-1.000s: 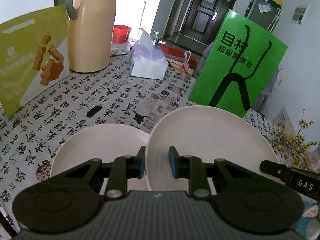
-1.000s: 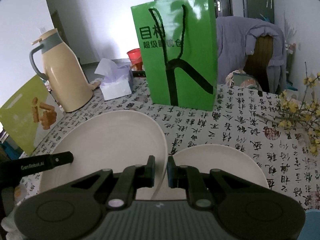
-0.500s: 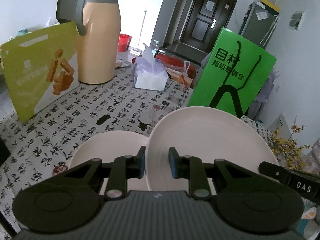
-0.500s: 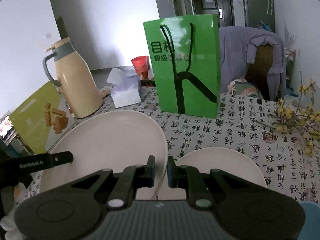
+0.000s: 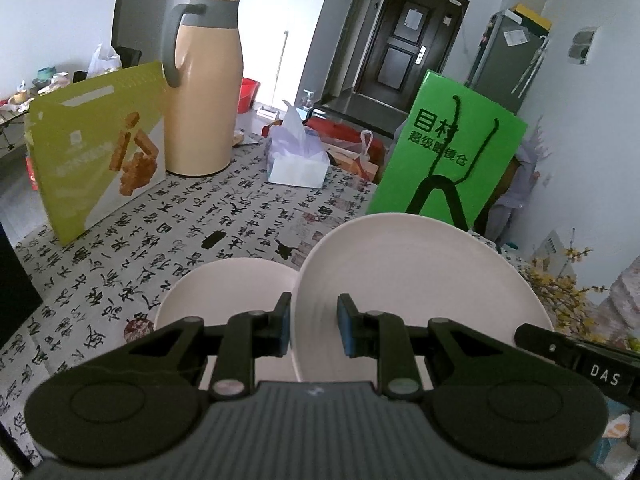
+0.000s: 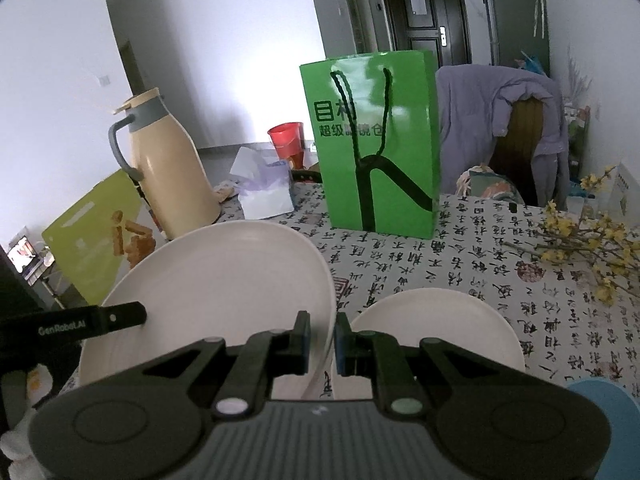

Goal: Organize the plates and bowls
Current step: 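Lift the cream plate off the other plate with both grippers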

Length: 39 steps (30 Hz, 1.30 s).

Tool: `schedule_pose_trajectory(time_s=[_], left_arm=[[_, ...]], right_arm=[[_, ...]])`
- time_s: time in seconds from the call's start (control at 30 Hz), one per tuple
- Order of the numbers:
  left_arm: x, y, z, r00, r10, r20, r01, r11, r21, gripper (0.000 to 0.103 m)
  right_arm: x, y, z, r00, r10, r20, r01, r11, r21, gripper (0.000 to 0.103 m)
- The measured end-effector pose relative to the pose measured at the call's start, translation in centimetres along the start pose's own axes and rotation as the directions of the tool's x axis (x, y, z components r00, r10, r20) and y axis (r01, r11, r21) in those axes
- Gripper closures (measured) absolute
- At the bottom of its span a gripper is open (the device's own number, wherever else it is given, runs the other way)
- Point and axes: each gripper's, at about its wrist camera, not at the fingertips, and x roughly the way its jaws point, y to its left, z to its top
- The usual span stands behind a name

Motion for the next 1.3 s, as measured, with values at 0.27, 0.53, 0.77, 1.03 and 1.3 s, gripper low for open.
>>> schedule_pose_trajectory(time_s=[0.27, 0.53, 0.77, 1.03, 1.3], left_arm=[[-1.9, -0.3, -0.8, 1.000, -0.005, 0.011, 0.005, 1.000, 0.006, 0.079], [-3.7, -0.5, -1.6, 1.000, -0.005, 0.023, 0.005, 1.000, 0.016, 0.079], [-5.3, -0.7, -2.5, 0.999, -0.001, 0.034, 0.000, 1.000, 0.024, 0.079], [-6.6, -0.9, -3.5, 0.999, -0.007, 0.035, 0.006, 0.999, 0.032, 0.079], [-7.9, -1.4, -5.0, 0.999, -0.017, 0.033, 0.015, 0.999, 0.043, 0.079]], right_arm=[[-2.3, 0.2, -0.8, 1.000, 0.000, 0.016, 0.001, 1.000, -0.006, 0.091], [-3.9, 0.3, -1.7, 1.000, 0.002, 0.024, -0.002, 1.000, -0.004, 0.091], [-5.6, 0.6, -2.7, 0.999, 0.002, 0.037, -0.001, 1.000, -0.009, 0.091], [-7.2, 0.5, -3.8, 0.999, -0.001, 0.041, 0.001, 1.000, 0.001, 0.091], [-8.9, 0.2, -5.2, 0.999, -0.012, 0.043, 0.011, 1.000, 0.013, 0.091]])
